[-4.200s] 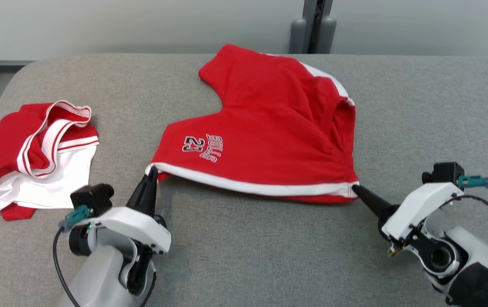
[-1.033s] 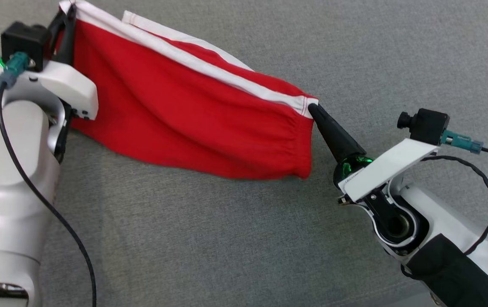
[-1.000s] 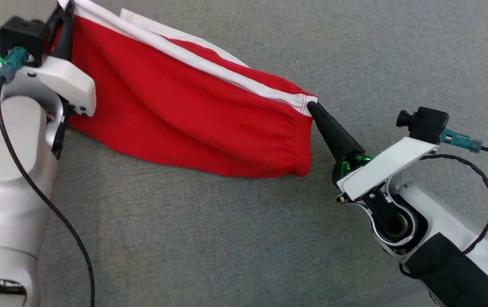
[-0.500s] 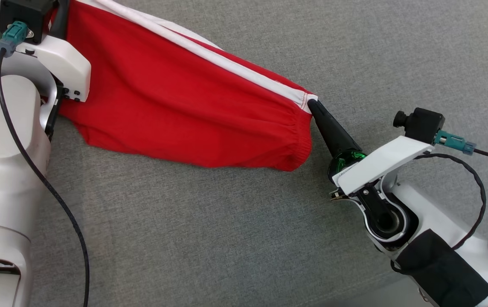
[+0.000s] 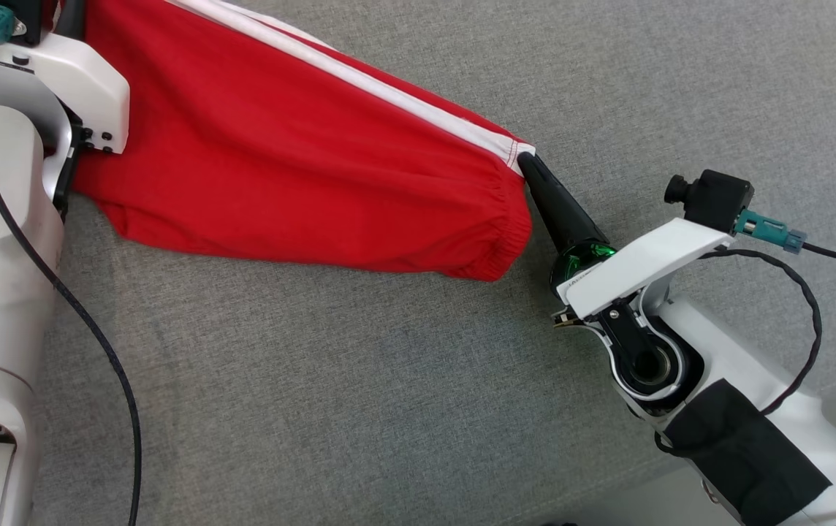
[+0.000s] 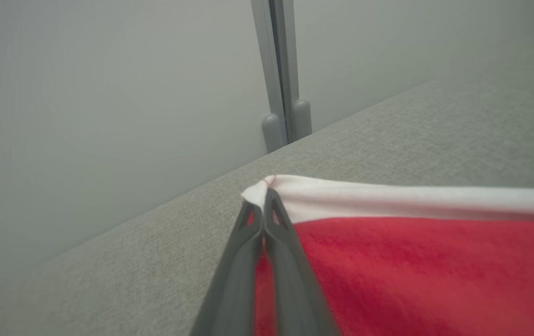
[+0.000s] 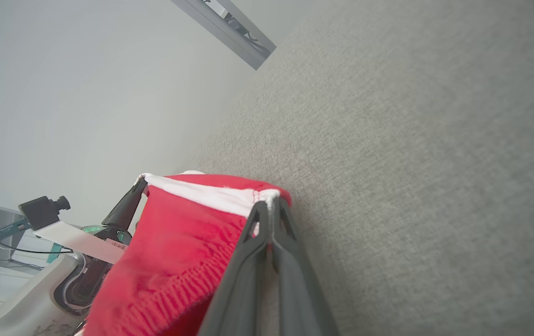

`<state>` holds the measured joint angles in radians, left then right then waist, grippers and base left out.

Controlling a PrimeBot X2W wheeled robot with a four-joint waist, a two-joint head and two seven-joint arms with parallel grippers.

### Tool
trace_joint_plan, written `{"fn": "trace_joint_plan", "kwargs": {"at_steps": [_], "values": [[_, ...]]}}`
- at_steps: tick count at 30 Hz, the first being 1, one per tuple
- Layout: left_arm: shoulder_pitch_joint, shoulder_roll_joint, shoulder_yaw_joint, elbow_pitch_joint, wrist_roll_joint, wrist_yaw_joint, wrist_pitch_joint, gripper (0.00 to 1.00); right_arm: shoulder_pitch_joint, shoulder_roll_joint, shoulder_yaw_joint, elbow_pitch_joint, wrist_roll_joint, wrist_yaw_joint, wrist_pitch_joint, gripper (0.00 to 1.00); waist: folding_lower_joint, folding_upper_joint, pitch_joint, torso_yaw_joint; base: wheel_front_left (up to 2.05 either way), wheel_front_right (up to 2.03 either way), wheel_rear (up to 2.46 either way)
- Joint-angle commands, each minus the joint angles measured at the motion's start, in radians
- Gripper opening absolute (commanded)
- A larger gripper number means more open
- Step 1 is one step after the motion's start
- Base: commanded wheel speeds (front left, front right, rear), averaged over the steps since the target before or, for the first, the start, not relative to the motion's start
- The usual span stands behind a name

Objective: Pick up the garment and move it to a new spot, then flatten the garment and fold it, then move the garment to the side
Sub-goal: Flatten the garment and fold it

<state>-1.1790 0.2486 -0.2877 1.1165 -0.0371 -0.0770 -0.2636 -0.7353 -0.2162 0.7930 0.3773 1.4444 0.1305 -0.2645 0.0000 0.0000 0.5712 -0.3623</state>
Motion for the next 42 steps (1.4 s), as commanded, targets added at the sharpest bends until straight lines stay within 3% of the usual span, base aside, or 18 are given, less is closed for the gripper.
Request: {"fn": "trace_joint_plan", "kwargs": {"at_steps": [1,5,6,7,8,15,21,32,42], "values": [[-0.017,0.013,0.000,0.013,-0.008,0.011,-0.001,0.00,0.000,0.008,0.008,0.021,0.004,0.001,0.001,0.00,0.0000,0.0000,0.006,-0.003,0.00,0.00,0.00],[-0.029,0.014,-0.002,0.041,-0.012,0.014,0.000,0.00,-0.004,0.021,0.017,0.033,0.020,0.002,0.001,0.00,0.0000,0.0000,0.013,-0.008,0.00,0.00,0.00],[-0.030,0.012,0.000,0.052,-0.016,0.018,0.000,0.21,-0.005,0.022,0.018,0.038,0.024,0.002,0.001,0.33,0.0000,0.0000,0.013,-0.009,0.00,0.00,0.00],[-0.032,0.011,0.001,0.057,-0.018,0.024,0.000,0.60,-0.005,0.025,0.018,0.043,0.030,0.002,0.001,1.00,0.0000,0.0000,0.014,-0.010,0.00,0.00,0.00],[-0.034,0.010,0.002,0.061,-0.020,0.025,0.000,1.00,-0.007,0.026,0.018,0.046,0.034,0.002,0.001,1.00,0.0000,0.0000,0.014,-0.010,0.00,0.00,0.00],[-0.005,-0.010,0.005,0.071,-0.039,0.050,0.000,1.00,-0.001,0.028,0.001,0.029,0.059,0.002,0.001,1.00,0.0000,0.0000,-0.008,-0.008,0.00,0.00,0.00],[0.035,-0.024,0.017,-0.015,-0.062,0.061,-0.001,1.00,0.014,-0.002,-0.036,0.027,0.018,0.002,0.000,1.00,0.0000,0.0000,-0.058,0.007,0.00,0.00,0.00],[0.318,-0.046,0.075,-0.383,-0.091,0.099,-0.001,1.00,0.144,-0.023,-0.154,0.026,-0.153,0.002,0.000,1.00,0.0000,0.0000,-0.241,0.086,0.00,0.00,0.00],[0.643,-0.080,0.133,-0.678,-0.074,0.132,0.000,1.00,0.284,-0.035,-0.185,0.029,-0.156,0.002,0.000,1.00,0.0000,0.0000,-0.363,0.162,0.00,0.00,0.00]]}}
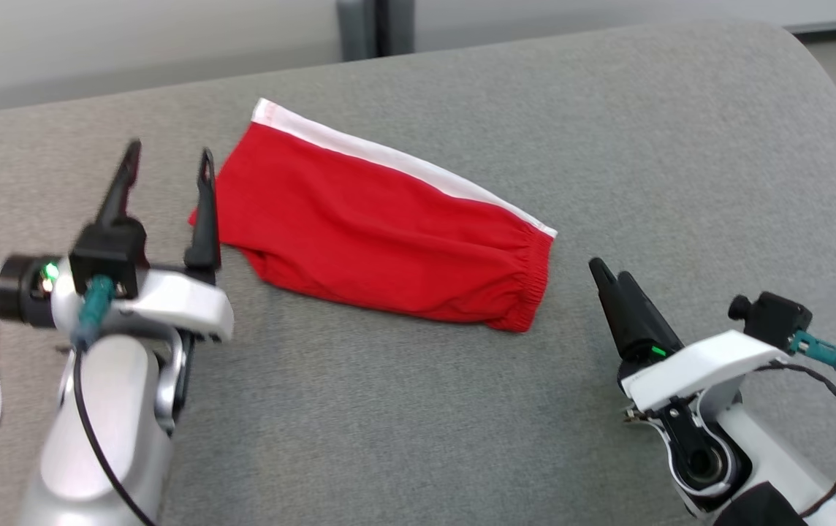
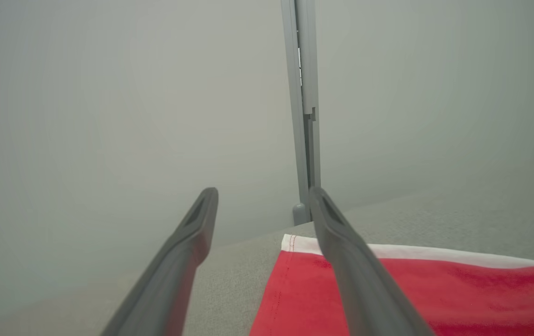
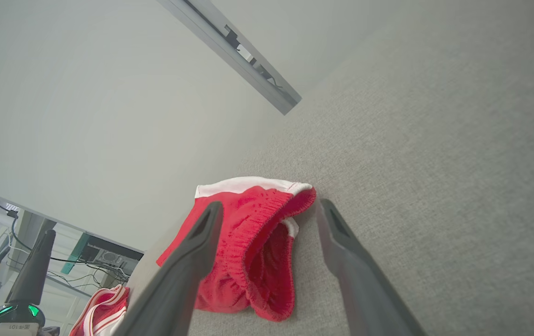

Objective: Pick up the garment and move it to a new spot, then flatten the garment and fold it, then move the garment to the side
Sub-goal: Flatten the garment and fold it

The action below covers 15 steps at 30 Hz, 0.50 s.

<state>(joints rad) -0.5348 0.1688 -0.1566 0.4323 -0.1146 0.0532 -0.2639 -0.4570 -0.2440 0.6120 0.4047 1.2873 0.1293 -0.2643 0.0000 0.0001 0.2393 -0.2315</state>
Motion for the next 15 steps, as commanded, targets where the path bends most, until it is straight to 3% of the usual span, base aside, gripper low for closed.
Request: {"fn": "trace_joint_plan", "kwargs": {"at_steps": [1,9,15], "values": [[0.031,-0.004,0.005,-0.019,0.008,0.006,0.000,1.00,0.017,-0.009,-0.008,0.005,0.007,0.003,0.000,1.00,0.0000,-0.0001,-0.039,0.041,0.00,0.00,0.00],[0.289,-0.061,0.037,-0.175,0.019,0.031,0.000,1.00,0.100,-0.017,-0.048,0.025,0.063,0.003,0.000,1.00,0.0000,-0.0001,-0.080,0.110,0.00,0.00,0.00],[0.391,-0.098,0.058,-0.254,0.003,0.015,0.000,1.00,0.127,-0.022,-0.077,0.030,0.078,0.003,0.000,1.00,0.0000,-0.0001,-0.085,0.156,0.00,0.00,0.00]]}}
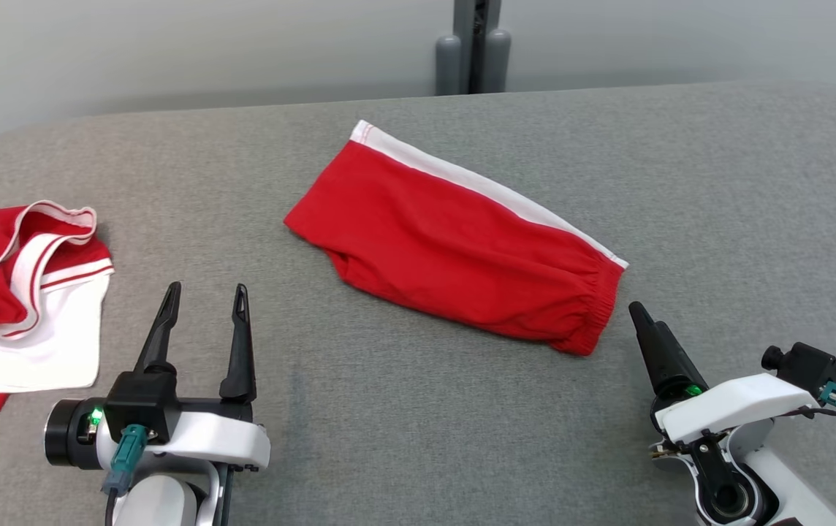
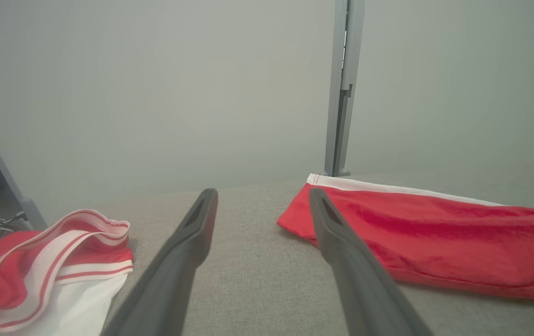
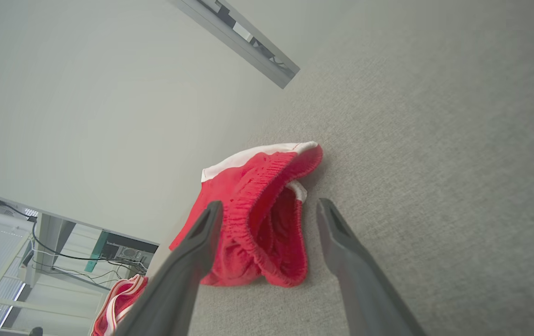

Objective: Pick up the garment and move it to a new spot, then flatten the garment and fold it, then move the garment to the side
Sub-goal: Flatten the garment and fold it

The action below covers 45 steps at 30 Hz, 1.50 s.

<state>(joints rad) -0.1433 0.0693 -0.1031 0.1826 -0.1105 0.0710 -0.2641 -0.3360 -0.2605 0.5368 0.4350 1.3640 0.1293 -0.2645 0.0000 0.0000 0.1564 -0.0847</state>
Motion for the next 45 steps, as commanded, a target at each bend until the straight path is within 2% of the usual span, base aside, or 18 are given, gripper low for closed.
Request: {"fn": "trace_joint_plan", "kwargs": {"at_steps": [1,9,15,21,25,35,45], "values": [[0.006,-0.001,0.004,-0.009,0.004,-0.007,0.000,1.00,0.007,-0.008,-0.001,0.000,0.005,0.003,0.000,1.00,0.0000,0.0000,-0.002,0.015,0.00,0.00,0.00],[-0.011,-0.009,0.011,-0.012,0.037,-0.029,0.000,1.00,-0.033,-0.008,0.024,0.006,0.056,0.003,0.030,1.00,0.0000,0.0000,0.013,0.047,0.00,0.00,0.00],[-0.021,-0.013,-0.002,-0.012,0.045,-0.041,0.000,1.00,-0.084,0.016,0.042,0.081,0.067,0.003,0.035,1.00,0.0000,0.0000,0.039,0.067,0.00,0.00,0.00],[-0.033,-0.015,-0.004,-0.005,0.048,-0.046,0.000,1.00,-0.127,0.035,0.044,0.209,0.067,0.003,0.029,1.00,0.0000,0.0000,0.065,0.095,0.00,0.00,0.00],[-0.034,-0.016,-0.002,-0.006,0.050,-0.048,0.000,1.00,-0.136,0.053,0.047,0.243,0.088,0.003,0.042,1.00,0.0000,0.0000,0.078,0.105,0.00,0.00,0.00],[-0.056,-0.017,-0.008,-0.006,0.054,-0.052,0.000,1.00,-0.146,0.108,0.074,0.241,0.169,0.005,0.154,1.00,0.0000,0.0000,0.112,0.125,0.00,0.00,0.00],[-0.073,-0.017,-0.021,-0.002,0.046,-0.047,0.000,1.00,-0.182,0.148,0.095,0.248,0.179,0.006,0.189,1.00,0.0000,0.0000,0.130,0.149,0.00,0.00,0.00]]}}
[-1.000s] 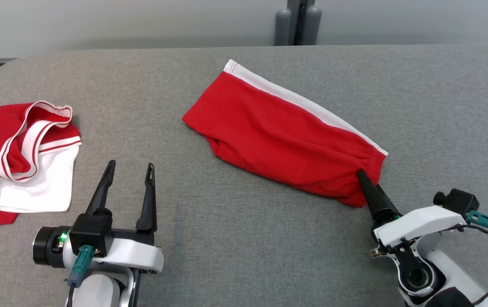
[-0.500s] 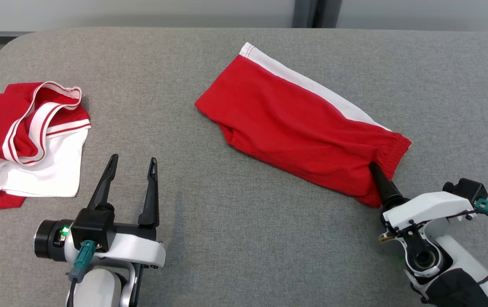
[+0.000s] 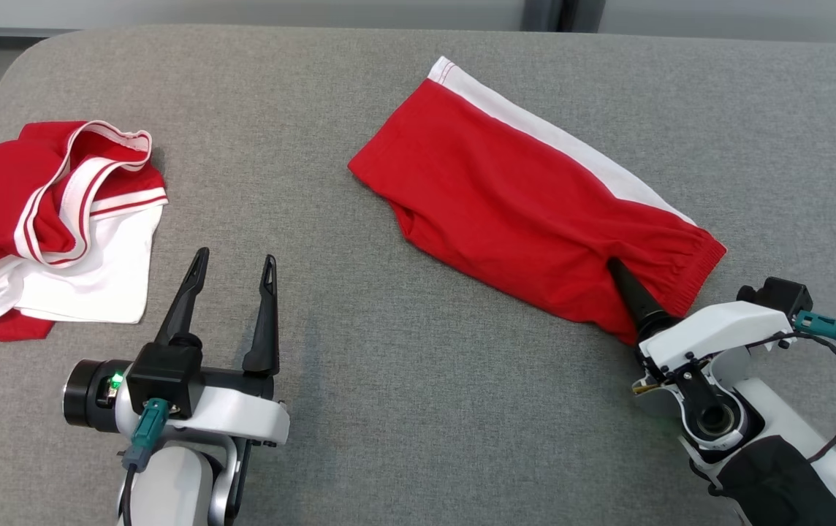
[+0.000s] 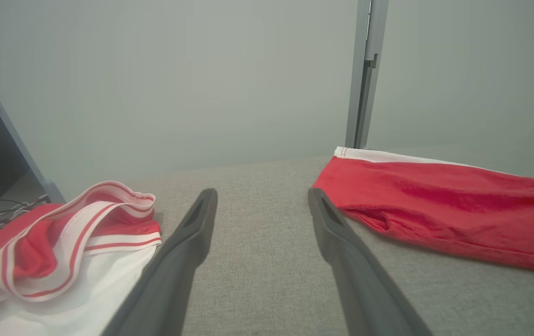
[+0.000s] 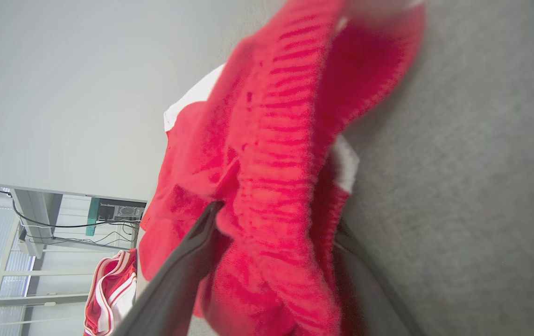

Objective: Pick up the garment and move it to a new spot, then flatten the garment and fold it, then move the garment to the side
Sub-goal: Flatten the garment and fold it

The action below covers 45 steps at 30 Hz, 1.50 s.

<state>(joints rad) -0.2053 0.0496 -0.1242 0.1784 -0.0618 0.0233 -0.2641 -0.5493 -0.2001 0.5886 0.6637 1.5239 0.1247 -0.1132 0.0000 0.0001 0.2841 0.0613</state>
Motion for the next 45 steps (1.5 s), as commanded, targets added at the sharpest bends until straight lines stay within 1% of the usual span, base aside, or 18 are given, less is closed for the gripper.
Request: {"fn": "trace_joint_plan", "kwargs": {"at_steps": [1,3,4,5,6,7,11,14,20,21,22,24,31,45], "values": [[-0.012,0.002,0.000,0.003,-0.003,0.002,0.000,1.00,0.026,0.089,0.043,0.022,0.019,0.011,0.035,1.00,0.0000,-0.0001,0.005,0.007,0.00,0.00,0.00],[-0.015,0.002,-0.001,0.003,-0.003,0.003,0.000,1.00,0.017,0.089,0.041,0.027,0.017,0.011,0.028,1.00,0.0000,-0.0001,0.009,0.012,0.00,0.00,0.00],[-0.017,0.002,-0.001,0.004,-0.004,0.004,0.000,1.00,0.013,0.089,0.040,0.030,0.017,0.011,0.025,0.85,0.0000,-0.0001,0.010,0.015,0.00,0.00,0.00],[-0.018,0.002,-0.001,0.004,-0.005,0.005,0.000,1.00,0.010,0.087,0.039,0.033,0.017,0.011,0.021,0.45,0.0000,-0.0001,0.012,0.017,0.00,0.00,0.00],[-0.019,0.002,-0.001,0.004,-0.005,0.006,0.000,1.00,0.008,0.085,0.037,0.034,0.015,0.011,0.014,0.26,0.0000,-0.0001,0.012,0.019,0.00,0.00,0.00],[-0.020,0.002,0.001,0.005,-0.006,0.005,0.000,1.00,0.007,0.081,0.037,0.033,0.012,0.011,0.010,0.00,0.0000,-0.0001,0.012,0.021,0.00,0.00,0.00],[-0.014,0.002,0.002,0.010,-0.010,0.008,0.000,1.00,0.019,0.058,0.039,0.027,0.005,0.011,-0.003,0.00,0.0000,-0.0001,0.003,0.019,0.00,0.00,0.00],[-0.007,0.002,-0.004,0.015,-0.014,0.012,0.000,1.00,0.026,0.028,0.050,0.026,-0.012,0.010,-0.002,0.00,0.0000,-0.0001,-0.009,0.014,0.00,0.00,0.00],[-0.002,0.002,-0.020,0.024,-0.025,0.014,0.000,1.00,0.015,-0.069,0.078,0.045,-0.057,0.004,0.015,0.00,0.0000,-0.0001,-0.035,0.006,0.00,0.00,0.00],[-0.002,0.002,-0.020,0.024,-0.025,0.014,0.000,1.00,0.015,-0.069,0.078,0.045,-0.057,0.004,0.015,0.00,0.0000,-0.0001,-0.035,0.006,0.00,0.00,0.00],[0.000,0.002,-0.023,0.027,-0.026,0.016,0.000,1.00,0.010,-0.088,0.083,0.050,-0.067,0.003,0.015,0.00,0.0000,-0.0001,-0.039,0.006,0.00,0.00,0.00],[0.003,0.003,-0.029,0.031,-0.029,0.020,0.000,1.00,-0.004,-0.125,0.093,0.063,-0.085,0.003,0.020,0.00,0.0000,-0.0001,-0.046,0.007,0.00,0.00,0.00],[0.010,0.002,-0.038,0.034,-0.042,0.024,0.000,1.00,-0.061,-0.222,0.129,0.097,-0.134,0.004,0.053,0.00,0.0000,-0.0001,-0.057,0.016,0.00,0.00,0.00],[-0.005,0.003,-0.034,0.044,-0.047,0.024,0.000,1.00,-0.158,-0.407,0.254,0.191,-0.273,0.006,0.124,0.00,0.0000,-0.0001,-0.056,0.043,0.00,0.00,0.00]]}}
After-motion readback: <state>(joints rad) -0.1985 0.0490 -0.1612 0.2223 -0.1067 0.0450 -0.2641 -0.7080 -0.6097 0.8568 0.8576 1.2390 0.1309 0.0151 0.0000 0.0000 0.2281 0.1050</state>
